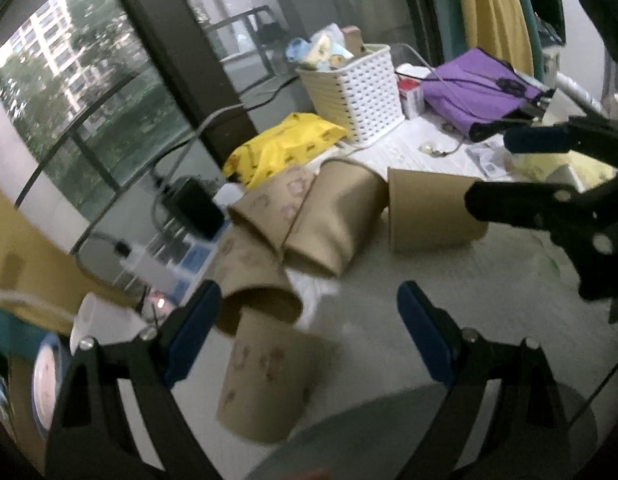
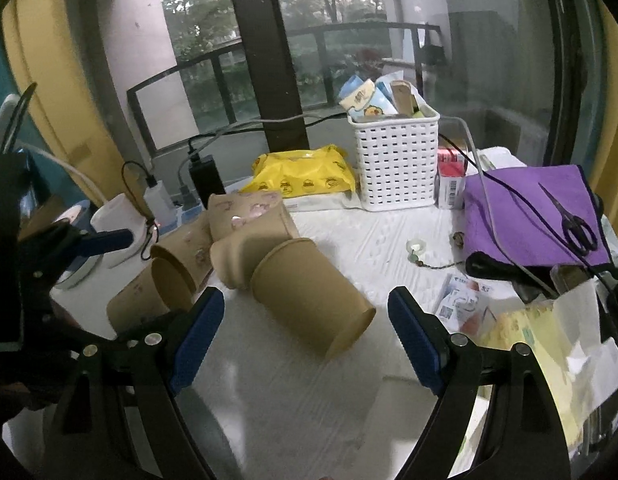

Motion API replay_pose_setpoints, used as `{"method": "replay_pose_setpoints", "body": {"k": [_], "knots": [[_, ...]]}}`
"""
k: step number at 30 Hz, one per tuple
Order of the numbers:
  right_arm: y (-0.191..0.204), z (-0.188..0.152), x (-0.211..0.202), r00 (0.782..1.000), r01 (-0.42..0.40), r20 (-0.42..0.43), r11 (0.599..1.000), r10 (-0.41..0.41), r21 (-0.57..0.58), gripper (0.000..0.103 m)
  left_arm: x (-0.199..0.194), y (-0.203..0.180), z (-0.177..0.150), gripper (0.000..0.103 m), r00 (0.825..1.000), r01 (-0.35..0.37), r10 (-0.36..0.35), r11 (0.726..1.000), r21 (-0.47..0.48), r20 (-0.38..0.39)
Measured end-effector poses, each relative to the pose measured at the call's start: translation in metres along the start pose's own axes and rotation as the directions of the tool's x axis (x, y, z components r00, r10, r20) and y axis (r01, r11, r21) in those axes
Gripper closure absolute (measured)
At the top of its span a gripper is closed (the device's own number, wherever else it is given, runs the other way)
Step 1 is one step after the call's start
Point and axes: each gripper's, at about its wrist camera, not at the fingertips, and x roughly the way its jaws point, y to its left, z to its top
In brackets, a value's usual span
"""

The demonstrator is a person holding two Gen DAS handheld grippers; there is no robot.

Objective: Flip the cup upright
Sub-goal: 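Move the left gripper toward the brown paper cups lying on their sides, then close the left gripper on the rim of a lying brown paper cup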

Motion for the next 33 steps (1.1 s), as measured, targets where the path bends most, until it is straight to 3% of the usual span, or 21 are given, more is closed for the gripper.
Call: {"method": "replay_pose_setpoints", "body": {"k": [5,7,14,18,33], "knots": [[-0.006,0.004,0.008,1.0,0.002,-0.016,1.0,-0.002,0.017,0.017,0.03,-0.007,0.019,0.014,0.999,-0.025,0.028,0.997,0.074,-0.042],[-0.011,0.005,0.01,1.0,0.008,-0.019,1.0,-0.007,0.025,0.017,0.039,-0.009,0.024,0.023,0.997,-0.024,0.03,0.995,0.1,-0.064],[-0.027,0.006,0.017,1.0,0.004,-0.031,0.998,-0.002,0.065,0.017,0.068,-0.018,0.036,0.028,0.994,-0.029,0.048,0.983,0.18,-0.101],[-0.03,0.007,0.016,1.0,0.0,-0.023,0.997,0.002,0.076,0.017,0.078,-0.022,0.037,0.042,0.991,-0.01,0.036,0.98,0.198,-0.127],[-0.017,0.015,-0.009,1.0,0.013,0.021,0.998,-0.014,0.06,0.017,0.022,-0.005,0.035,0.048,0.998,-0.047,0.052,0.992,0.114,-0.037]]}}
